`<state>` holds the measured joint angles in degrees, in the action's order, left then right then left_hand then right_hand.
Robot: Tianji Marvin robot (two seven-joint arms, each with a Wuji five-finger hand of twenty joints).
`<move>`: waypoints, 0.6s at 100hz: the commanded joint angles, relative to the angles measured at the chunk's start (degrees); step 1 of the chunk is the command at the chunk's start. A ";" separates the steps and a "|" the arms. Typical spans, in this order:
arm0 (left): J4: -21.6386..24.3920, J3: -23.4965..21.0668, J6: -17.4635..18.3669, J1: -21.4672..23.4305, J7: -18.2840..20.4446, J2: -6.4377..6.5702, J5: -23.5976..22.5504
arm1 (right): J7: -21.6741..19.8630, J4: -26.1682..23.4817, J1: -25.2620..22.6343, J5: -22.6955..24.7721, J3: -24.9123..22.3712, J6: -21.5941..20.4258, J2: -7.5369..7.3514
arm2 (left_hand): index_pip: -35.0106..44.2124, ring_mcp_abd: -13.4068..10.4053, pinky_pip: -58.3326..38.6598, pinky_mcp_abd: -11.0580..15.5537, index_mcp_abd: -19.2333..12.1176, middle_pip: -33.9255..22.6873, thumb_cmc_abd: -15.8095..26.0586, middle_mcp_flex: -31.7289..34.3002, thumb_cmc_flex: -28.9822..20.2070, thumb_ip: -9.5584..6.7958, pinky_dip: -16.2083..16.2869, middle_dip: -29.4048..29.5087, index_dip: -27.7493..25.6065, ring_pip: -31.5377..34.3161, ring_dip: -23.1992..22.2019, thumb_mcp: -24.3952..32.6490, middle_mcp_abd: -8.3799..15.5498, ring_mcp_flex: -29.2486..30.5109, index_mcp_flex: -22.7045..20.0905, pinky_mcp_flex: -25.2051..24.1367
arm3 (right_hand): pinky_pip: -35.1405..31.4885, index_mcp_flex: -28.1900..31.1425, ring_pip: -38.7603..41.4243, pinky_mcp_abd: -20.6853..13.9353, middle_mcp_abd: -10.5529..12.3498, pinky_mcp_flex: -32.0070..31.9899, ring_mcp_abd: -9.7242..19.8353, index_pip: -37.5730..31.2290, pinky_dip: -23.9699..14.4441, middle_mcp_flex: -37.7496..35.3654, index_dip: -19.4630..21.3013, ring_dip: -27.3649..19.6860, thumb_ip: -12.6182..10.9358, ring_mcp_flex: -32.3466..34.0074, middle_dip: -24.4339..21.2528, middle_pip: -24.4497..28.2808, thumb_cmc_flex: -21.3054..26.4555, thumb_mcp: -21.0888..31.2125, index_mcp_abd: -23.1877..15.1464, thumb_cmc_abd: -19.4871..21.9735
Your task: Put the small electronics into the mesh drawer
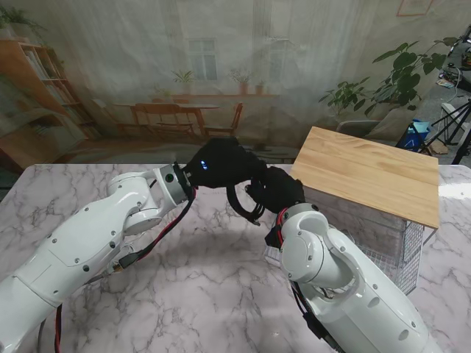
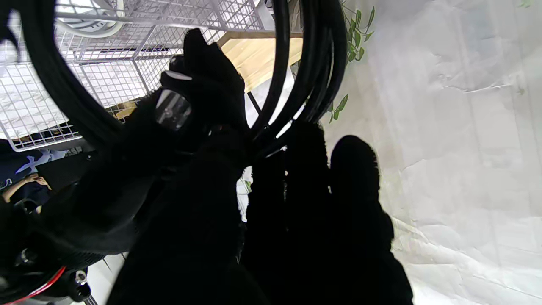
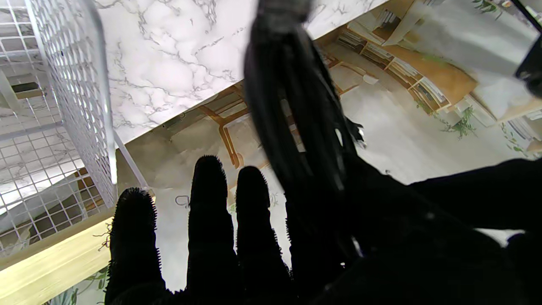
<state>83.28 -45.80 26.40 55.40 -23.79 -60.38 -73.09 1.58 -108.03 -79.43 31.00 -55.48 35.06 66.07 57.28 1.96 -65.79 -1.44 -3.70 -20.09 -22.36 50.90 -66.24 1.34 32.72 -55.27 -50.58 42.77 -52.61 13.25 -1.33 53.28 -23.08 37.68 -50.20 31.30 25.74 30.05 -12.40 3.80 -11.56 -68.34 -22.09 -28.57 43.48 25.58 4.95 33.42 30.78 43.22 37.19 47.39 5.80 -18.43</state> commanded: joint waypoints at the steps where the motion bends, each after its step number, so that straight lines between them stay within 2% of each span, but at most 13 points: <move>1: 1.04 -0.52 0.64 1.14 0.51 0.08 0.19 | -0.04 -0.49 -0.74 0.26 -0.59 -0.55 0.50 | 3.11 0.12 -1.59 2.16 -3.03 -0.27 4.78 2.42 -5.54 -3.75 1.16 -0.03 -1.13 1.46 0.48 6.05 2.68 0.65 -0.49 0.78 | -0.59 2.13 5.04 -0.67 1.82 0.70 1.65 -2.91 -0.33 -2.94 -0.97 2.13 2.16 3.00 2.67 3.93 3.57 3.67 -3.84 -1.23; 9: 1.38 -1.75 1.23 2.18 0.78 0.18 0.34 | 1.24 -0.56 -1.39 0.60 -1.09 -1.59 0.70 | 1.59 1.09 -0.93 1.54 -1.43 0.87 5.70 1.74 -5.54 -3.11 0.85 0.76 -0.30 0.36 0.99 5.52 1.15 0.18 0.40 0.29 | -2.72 3.99 9.86 -2.12 3.08 2.51 2.46 -3.56 -2.34 -6.30 -0.73 4.78 2.61 5.07 9.23 7.38 4.35 5.43 -3.68 -2.55; 14: 1.64 -2.57 1.42 2.76 0.89 0.42 -0.15 | 2.07 -0.55 -1.76 0.98 -1.41 -2.38 0.82 | -0.52 2.82 -0.16 0.99 -0.20 2.31 7.37 1.14 -5.12 -2.47 0.39 1.94 2.10 -0.96 1.60 2.33 -0.11 -0.50 2.17 -0.10 | -5.16 4.66 13.10 -3.64 3.20 4.22 2.69 -3.85 -4.07 -7.74 -0.18 6.44 2.74 5.91 11.60 9.30 4.73 6.05 -3.76 -3.01; 16: 1.70 -2.90 1.50 2.99 1.01 0.49 -0.28 | 2.32 -0.55 -1.89 1.12 -1.55 -2.68 0.84 | -2.33 1.60 0.13 0.77 0.22 2.91 7.82 0.82 -4.46 -2.39 0.24 2.53 3.81 -1.38 1.90 1.41 -0.40 -0.40 3.14 -0.35 | -6.10 4.86 14.06 -4.35 3.29 4.89 2.74 -3.93 -4.69 -8.19 -0.01 6.91 2.78 6.17 12.13 9.90 4.80 6.27 -3.83 -3.15; 19: 1.72 -3.32 1.62 3.25 1.12 0.57 -0.42 | 2.66 -0.57 -2.06 1.30 -1.74 -3.05 0.88 | -5.23 1.56 0.68 0.47 1.16 3.63 8.15 0.25 -3.21 -2.39 -0.02 3.29 6.64 -2.23 2.42 0.07 -0.63 -0.63 4.06 -0.81 | -7.97 5.12 15.85 -5.38 3.35 5.91 2.71 -4.08 -5.89 -8.59 0.27 7.82 2.86 6.28 12.89 10.90 4.92 6.59 -3.85 -3.33; 24: 1.83 -4.24 1.84 3.80 1.65 0.70 -0.49 | 3.42 -0.50 -2.26 1.55 -2.03 -3.70 0.99 | -15.44 2.99 2.99 -0.33 2.88 -1.11 10.77 -5.44 1.01 -3.39 -0.92 10.43 13.87 -5.23 3.61 -2.98 -1.76 -2.23 5.27 -2.24 | -10.44 5.48 17.80 -6.58 3.09 7.57 2.59 -4.40 -7.23 -9.04 0.54 8.78 2.93 6.39 13.59 11.99 5.23 7.04 -3.49 -3.56; 27: 2.01 -5.09 2.14 4.31 2.84 0.70 -0.13 | 3.66 -0.48 -2.36 1.80 -2.28 -4.11 0.99 | -23.38 4.11 5.74 -0.83 4.21 -5.46 14.59 -11.54 4.67 -4.01 -1.76 20.99 18.44 -8.45 5.36 -5.23 -3.40 -4.43 6.28 -4.10 | -11.98 5.71 18.76 -7.44 3.05 8.62 2.34 -4.54 -8.00 -9.17 0.61 9.25 3.01 6.33 13.79 12.33 5.32 7.29 -3.40 -3.68; 30: 2.28 -6.12 2.73 4.91 5.11 0.60 1.02 | 3.87 -0.53 -2.47 2.00 -2.60 -4.41 0.99 | -29.22 5.38 9.46 -1.61 4.66 -3.87 16.68 -15.66 6.67 -4.25 -3.17 27.53 22.20 -12.83 8.03 -7.28 -4.42 -7.65 7.91 -6.72 | -12.85 5.79 19.41 -8.12 2.94 8.88 2.28 -4.64 -8.41 -9.07 0.66 9.56 3.07 6.21 13.96 12.50 5.40 7.45 -3.28 -3.79; 35: 2.72 -7.69 3.54 5.77 8.52 0.54 2.79 | 4.32 -0.73 -2.64 2.03 -3.24 -4.71 1.06 | -35.75 6.98 14.11 -2.30 5.05 -0.12 18.18 -21.45 8.56 -3.82 -4.92 32.94 26.30 -18.19 12.87 -10.28 -5.89 -13.03 10.20 -11.14 | -14.06 5.98 20.57 -8.72 2.75 9.16 1.98 -4.85 -8.92 -9.25 0.75 10.11 3.19 6.12 14.37 12.90 5.66 7.61 -3.01 -3.89; 46: 2.62 -10.57 4.04 7.15 11.31 0.62 4.50 | 4.20 -2.06 -3.38 2.57 -5.10 -5.52 0.82 | -40.86 8.30 16.98 -2.99 6.60 4.18 19.61 -27.73 11.69 -2.94 -6.83 37.49 27.80 -21.62 17.99 -13.39 -7.08 -18.41 10.14 -15.70 | -15.02 6.05 21.57 -9.15 2.44 9.65 1.74 -4.96 -9.26 -9.30 0.83 10.55 3.25 6.22 14.74 13.25 5.87 7.57 -2.83 -3.84; 54: 1.61 -12.42 5.15 8.12 10.84 0.29 6.54 | 3.91 -3.20 -4.24 3.68 -6.71 -6.83 0.48 | -41.29 7.43 16.65 -4.56 5.87 3.37 19.83 -25.32 12.18 -3.00 -6.94 37.62 27.16 -21.87 19.64 -13.42 -5.06 -18.75 7.92 -17.54 | -15.26 5.97 22.01 -9.05 2.50 9.73 1.61 -4.96 -9.30 -9.34 0.89 10.74 3.29 6.29 14.84 13.29 5.79 7.45 -3.03 -3.77; 60: 1.40 -14.01 5.22 9.10 9.63 0.51 5.51 | 3.35 -4.37 -5.25 4.78 -8.24 -7.93 0.10 | -40.74 7.14 16.39 -5.58 5.66 2.81 20.27 -24.14 12.61 -2.98 -6.70 37.14 26.48 -22.02 20.20 -13.50 -4.19 -19.04 5.70 -18.91 | -15.51 5.85 22.25 -8.83 2.30 10.15 1.41 -4.95 -9.31 -9.33 0.97 10.84 3.32 6.28 14.92 13.28 5.82 7.37 -3.05 -3.69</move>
<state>85.80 -58.26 31.50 63.46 -14.21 -60.36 -67.08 5.10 -110.26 -83.71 34.68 -62.28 28.12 66.94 16.29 8.25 -50.39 -5.10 0.28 -17.32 -4.31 26.31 -54.73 -1.18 26.32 -18.14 -23.13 22.16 -33.25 0.38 -6.41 36.00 -14.83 20.70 -64.45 35.07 43.87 22.81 -10.18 13.52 -10.43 -69.74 -30.62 -37.19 42.80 35.31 8.43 39.34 45.07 53.93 39.86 51.44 5.85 -22.04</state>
